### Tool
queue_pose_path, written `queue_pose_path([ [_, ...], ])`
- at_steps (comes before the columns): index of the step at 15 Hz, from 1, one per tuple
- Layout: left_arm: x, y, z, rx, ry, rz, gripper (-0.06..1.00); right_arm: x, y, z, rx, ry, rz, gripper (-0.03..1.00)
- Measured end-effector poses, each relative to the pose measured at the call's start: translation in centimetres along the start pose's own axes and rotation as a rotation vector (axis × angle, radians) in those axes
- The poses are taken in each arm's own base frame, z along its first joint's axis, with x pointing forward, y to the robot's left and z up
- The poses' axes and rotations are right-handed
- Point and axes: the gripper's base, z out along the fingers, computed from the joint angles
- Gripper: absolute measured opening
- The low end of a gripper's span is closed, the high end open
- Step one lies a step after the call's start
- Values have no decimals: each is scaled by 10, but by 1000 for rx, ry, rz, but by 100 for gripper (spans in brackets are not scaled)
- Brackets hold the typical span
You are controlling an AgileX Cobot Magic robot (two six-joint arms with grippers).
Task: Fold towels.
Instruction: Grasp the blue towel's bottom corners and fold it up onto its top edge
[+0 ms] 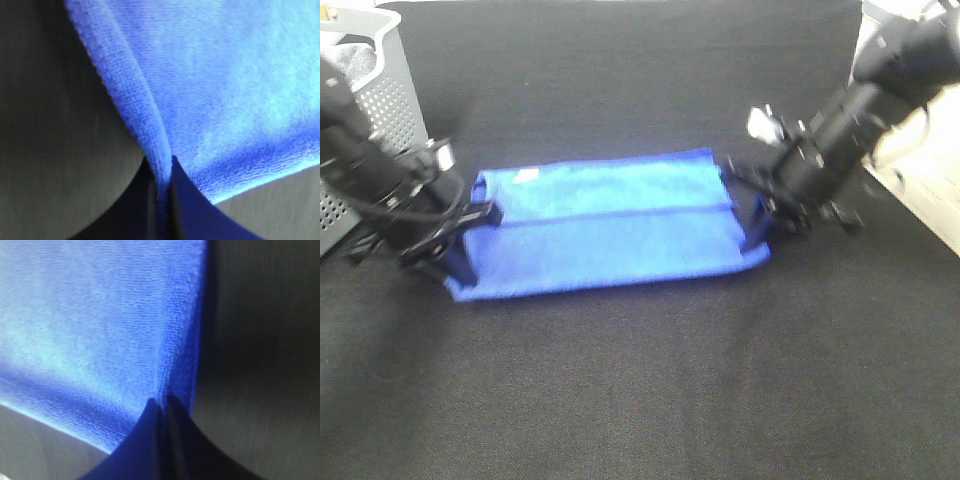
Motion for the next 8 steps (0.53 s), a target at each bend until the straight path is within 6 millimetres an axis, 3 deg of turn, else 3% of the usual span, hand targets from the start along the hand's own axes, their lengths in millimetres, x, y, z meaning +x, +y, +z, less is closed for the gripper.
queue_pose_path([
  [2,23,6,0,-12,39,-17,1,35,-2,3,17,5,-2,0],
  [4,37,10,1,-23,54,-30,1,55,-1,8,28,0,-23,0],
  [8,25,4,-8,-16,3,-7,1,40,7,-1,27,-59,-62,0],
])
